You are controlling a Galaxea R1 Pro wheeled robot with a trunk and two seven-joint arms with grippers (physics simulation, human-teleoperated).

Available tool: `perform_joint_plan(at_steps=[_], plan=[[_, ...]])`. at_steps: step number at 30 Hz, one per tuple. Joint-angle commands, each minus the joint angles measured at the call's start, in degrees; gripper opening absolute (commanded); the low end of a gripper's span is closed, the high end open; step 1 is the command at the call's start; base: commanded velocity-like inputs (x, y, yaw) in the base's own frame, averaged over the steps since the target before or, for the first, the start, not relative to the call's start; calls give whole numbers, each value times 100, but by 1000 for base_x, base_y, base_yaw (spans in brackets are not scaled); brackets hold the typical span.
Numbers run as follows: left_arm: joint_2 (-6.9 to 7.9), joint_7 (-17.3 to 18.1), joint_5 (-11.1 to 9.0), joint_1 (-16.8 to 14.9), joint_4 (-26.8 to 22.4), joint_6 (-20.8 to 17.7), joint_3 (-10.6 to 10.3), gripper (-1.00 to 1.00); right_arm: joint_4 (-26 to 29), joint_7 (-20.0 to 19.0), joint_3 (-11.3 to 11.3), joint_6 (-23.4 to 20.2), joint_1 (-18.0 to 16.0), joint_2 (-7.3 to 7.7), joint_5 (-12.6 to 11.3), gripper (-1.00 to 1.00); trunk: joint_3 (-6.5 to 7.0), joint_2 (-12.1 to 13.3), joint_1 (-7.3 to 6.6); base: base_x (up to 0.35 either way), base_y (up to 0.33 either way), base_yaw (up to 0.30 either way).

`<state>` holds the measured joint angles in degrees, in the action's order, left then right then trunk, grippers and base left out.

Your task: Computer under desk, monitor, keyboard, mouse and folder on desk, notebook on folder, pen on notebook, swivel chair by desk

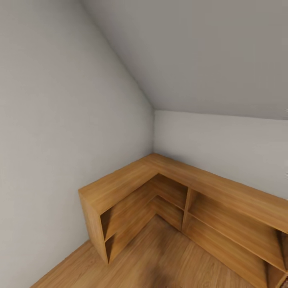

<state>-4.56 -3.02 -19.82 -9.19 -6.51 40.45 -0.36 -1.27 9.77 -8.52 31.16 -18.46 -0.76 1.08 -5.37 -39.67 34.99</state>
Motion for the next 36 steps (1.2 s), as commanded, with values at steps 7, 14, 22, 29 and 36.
perform_joint_plan(at_steps=[7,14,22,29,36], plan=[[-1,-30,14,-4,1,16,-8,100,-14,52,-45,13,-8,-3,7,100,-68,-9,2,0,0,-139],[-1,-28,14,-4,1,16,-8,100,-14,52,-44,12,-8,-1,6,100,-129,-9,2,0,0,-125],[-1,28,14,-4,1,16,-8,100,-14,55,-44,13,-8,42,6,100,-199,-9,2,95,121,-123],[5,103,14,-4,1,16,-7,100,-14,59,-44,26,-8,51,3,100,-254,-9,2,197,210,-139],[7,112,8,-4,6,9,-8,100,-14,60,-44,30,-8,55,-2,100,-274,-9,2,68,46,-223]])
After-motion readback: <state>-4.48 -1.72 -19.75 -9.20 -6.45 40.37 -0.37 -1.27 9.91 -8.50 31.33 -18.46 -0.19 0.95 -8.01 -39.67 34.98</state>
